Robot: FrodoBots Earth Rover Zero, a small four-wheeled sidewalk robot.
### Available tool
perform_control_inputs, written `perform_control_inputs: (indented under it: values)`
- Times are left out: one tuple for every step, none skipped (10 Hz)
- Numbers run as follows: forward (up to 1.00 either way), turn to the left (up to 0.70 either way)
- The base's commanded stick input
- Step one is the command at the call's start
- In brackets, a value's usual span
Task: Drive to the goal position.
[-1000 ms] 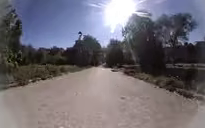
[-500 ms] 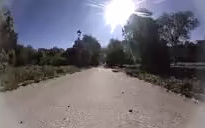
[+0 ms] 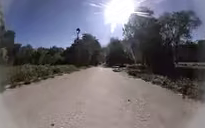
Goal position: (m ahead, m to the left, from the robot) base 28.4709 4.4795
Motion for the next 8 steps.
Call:
perform_control_inputs:
  values:
    - [1.00,0.05]
    - [1.00,0.05]
    - [1.00,0.05]
    - [1.00,0.05]
    - [1.00,0.05]
    - [1.00,0.05]
    - [1.00,0.05]
    - [1.00,0.05]
